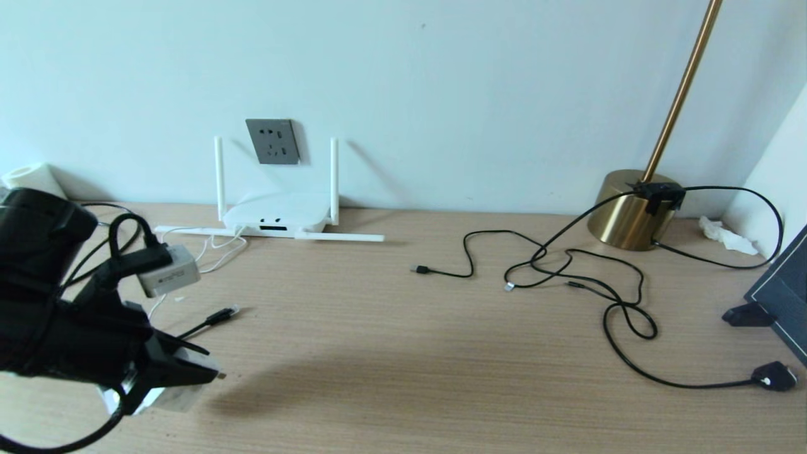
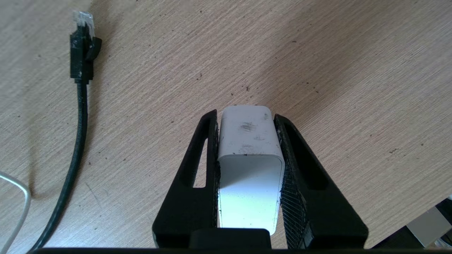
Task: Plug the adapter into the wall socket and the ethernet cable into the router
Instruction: Align plug and socket
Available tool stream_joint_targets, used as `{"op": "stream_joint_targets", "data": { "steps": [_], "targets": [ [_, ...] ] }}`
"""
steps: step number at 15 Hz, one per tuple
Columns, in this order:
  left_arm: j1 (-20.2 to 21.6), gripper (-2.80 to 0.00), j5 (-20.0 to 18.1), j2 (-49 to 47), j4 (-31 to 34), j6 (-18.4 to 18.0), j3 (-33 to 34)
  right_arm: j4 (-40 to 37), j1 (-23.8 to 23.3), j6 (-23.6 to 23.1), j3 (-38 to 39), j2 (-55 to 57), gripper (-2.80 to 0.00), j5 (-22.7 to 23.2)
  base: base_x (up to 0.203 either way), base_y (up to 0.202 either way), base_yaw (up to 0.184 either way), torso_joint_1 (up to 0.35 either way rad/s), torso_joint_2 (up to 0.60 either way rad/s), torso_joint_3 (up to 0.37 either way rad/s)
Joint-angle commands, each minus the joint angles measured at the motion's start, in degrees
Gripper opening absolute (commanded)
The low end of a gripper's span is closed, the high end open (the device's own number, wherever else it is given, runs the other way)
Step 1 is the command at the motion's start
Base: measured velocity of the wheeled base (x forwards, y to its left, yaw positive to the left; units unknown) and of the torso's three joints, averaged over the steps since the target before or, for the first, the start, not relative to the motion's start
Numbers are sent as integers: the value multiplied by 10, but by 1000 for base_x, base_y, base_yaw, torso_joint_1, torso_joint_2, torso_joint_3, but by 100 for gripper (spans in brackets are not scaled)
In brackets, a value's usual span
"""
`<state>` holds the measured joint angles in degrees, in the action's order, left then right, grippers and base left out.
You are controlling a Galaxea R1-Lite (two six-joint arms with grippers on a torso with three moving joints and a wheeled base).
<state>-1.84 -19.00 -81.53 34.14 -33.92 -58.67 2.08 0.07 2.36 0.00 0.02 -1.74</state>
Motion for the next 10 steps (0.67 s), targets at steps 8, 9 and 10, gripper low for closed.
{"op": "stream_joint_targets", "data": {
  "steps": [8, 9, 10],
  "targets": [
    [0, 0, 5, -39, -16, -5, 10, 0, 0, 0, 6, 0, 0, 0, 0, 0, 0, 0, 0, 0],
    [0, 0, 5, -33, -16, -5, 11, 0, 0, 0, 6, 0, 0, 0, 0, 0, 0, 0, 0, 0],
    [0, 0, 5, -24, -15, -6, 11, 0, 0, 0, 6, 0, 0, 0, 0, 0, 0, 0, 0, 0]
  ]
}}
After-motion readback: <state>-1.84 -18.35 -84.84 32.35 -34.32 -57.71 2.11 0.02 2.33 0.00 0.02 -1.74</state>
